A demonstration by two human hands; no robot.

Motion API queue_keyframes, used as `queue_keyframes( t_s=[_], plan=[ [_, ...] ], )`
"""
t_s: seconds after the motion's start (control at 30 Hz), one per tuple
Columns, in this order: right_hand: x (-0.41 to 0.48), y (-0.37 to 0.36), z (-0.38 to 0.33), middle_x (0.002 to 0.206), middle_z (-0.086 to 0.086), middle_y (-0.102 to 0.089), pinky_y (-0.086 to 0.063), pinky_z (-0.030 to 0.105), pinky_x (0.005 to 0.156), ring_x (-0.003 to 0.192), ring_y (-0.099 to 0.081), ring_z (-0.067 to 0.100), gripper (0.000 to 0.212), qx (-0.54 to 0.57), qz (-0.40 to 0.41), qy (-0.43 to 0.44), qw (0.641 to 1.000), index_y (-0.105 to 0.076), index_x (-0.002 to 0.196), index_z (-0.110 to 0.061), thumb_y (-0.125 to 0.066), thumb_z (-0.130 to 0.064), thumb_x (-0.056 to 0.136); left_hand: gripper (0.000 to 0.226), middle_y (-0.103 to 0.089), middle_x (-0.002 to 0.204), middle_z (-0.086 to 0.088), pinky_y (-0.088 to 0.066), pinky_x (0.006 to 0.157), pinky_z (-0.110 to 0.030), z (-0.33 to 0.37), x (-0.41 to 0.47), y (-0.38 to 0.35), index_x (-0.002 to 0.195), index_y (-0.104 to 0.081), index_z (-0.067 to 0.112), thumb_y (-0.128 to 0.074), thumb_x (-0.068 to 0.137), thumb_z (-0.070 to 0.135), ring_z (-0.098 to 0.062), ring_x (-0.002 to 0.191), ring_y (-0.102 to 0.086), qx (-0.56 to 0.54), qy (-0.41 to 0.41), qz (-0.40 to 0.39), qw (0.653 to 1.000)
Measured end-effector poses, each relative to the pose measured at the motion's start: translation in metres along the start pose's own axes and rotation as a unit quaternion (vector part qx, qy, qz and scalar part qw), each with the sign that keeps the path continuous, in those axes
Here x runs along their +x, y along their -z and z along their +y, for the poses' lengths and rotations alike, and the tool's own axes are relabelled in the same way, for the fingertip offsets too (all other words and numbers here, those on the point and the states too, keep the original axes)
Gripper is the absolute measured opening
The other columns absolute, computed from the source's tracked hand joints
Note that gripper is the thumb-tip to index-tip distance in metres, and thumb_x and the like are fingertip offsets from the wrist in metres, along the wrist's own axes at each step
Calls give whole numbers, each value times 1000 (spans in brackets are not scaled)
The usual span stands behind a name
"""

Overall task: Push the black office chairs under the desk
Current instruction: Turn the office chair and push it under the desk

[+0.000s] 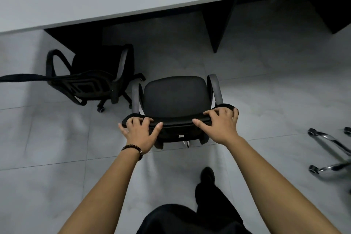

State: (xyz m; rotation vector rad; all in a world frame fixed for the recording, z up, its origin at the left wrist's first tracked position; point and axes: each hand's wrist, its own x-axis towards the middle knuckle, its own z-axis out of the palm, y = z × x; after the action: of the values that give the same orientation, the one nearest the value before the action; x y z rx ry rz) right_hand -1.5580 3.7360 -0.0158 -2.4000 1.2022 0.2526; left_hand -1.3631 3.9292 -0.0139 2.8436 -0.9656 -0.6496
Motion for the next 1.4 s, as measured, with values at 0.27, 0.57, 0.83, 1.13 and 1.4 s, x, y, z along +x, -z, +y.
queue_keyframes(
  t_s=[0.27, 0.57, 0.83, 1.13, 1.4],
  plan=[
    [113, 46, 4, 137, 6, -46, 11, 54, 117, 139, -24, 31, 79, -14, -15, 13, 1000, -58, 122, -36, -22, -89, 76, 67, -41, 135, -11, 7, 111, -63, 44, 104, 34, 124, -50, 32, -19, 83, 76, -32, 137, -19, 26, 17, -30, 999],
    [264, 95, -15, 134, 6, -47, 10, 51, 119, 139, -25, 31, 81, -14, 12, -8, 1000, -59, 120, -36, -23, -91, 74, 71, -39, 137, -13, 8, 110, -64, 85, 253, 89, 125, -48, 29, -16, 83, 76, -35, 137, -17, 33, -8, -29, 999],
    [358, 121, -32, 132, 7, -48, 10, 51, 118, 138, -27, 32, 78, -15, 20, -30, 999, -60, 119, -36, -25, -90, 75, 69, -38, 137, -15, 7, 110, -66, 108, 356, 124, 125, -47, 27, -17, 85, 74, -36, 136, -17, 52, -18, -33, 998],
    [421, 154, -11, 129, 7, -49, 9, 51, 119, 136, -29, 31, 81, -30, -3, 1, 1000, -59, 120, -34, -23, -91, 75, 67, -40, 135, -15, 8, 109, -65, 151, 394, 129, 123, -48, 25, -19, 86, 73, -36, 136, -17, 37, 12, -18, 999],
    [410, 166, 23, 127, 6, -48, 10, 51, 119, 136, -29, 27, 82, -31, -13, 23, 999, -59, 119, -35, -21, -91, 74, 67, -42, 131, -11, 4, 110, -66, 180, 371, 113, 124, -49, 26, -20, 86, 73, -34, 134, -20, 25, 29, -24, 999]
  ],
)
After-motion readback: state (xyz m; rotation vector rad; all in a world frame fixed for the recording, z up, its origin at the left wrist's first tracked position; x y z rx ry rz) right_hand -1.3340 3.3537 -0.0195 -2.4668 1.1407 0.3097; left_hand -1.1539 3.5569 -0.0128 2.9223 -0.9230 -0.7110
